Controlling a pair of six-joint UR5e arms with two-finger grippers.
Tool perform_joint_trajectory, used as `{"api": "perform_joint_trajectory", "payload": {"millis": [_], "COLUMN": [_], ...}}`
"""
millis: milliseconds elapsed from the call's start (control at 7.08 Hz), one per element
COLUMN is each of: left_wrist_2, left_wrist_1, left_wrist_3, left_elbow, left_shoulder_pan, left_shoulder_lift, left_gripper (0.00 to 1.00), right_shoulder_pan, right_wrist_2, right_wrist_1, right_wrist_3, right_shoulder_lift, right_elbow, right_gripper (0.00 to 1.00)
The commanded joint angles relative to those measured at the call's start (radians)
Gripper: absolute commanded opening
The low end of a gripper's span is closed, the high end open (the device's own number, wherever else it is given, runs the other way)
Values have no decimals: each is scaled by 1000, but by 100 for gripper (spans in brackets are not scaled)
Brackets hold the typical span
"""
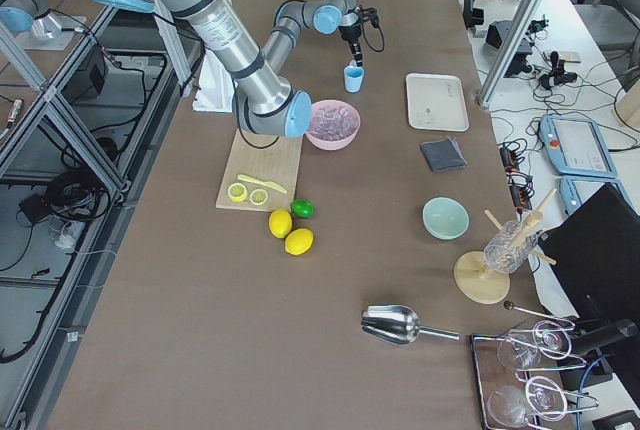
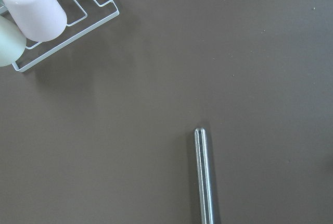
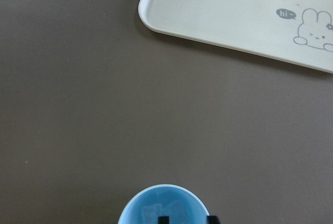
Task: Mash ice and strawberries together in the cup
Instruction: 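Open the right gripper above the blue cup to drop the cube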
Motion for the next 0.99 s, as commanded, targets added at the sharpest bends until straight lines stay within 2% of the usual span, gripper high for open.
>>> {"api": "perform_joint_trajectory", "payload": {"millis": [0,141,283,424,565,707,848], "left_wrist_2": [0,0,0,0,0,0,0], "left_wrist_1": [0,0,0,0,0,0,0], "left_wrist_3": [0,0,0,0,2,3,3], "left_elbow": [-2,-2,-4,-1,-1,5,4], "left_shoulder_pan": [0,0,0,0,0,0,0], "left_shoulder_lift": [1,4,7,8,10,11,10], "left_gripper": [99,99,99,99,99,99,99], "right_shoulder_pan": [1,-2,-5,-7,-7,-2,-5], "right_wrist_2": [-3,-4,-4,-6,-7,-24,-29], "right_wrist_1": [2,3,3,3,3,64,119], "right_wrist_3": [10,11,22,21,21,22,24], "right_shoulder_lift": [3,3,3,3,3,1,-3], "right_elbow": [-4,-7,-3,-3,-3,-7,-44], "right_gripper": [26,26,30,39,39,39,44]}}
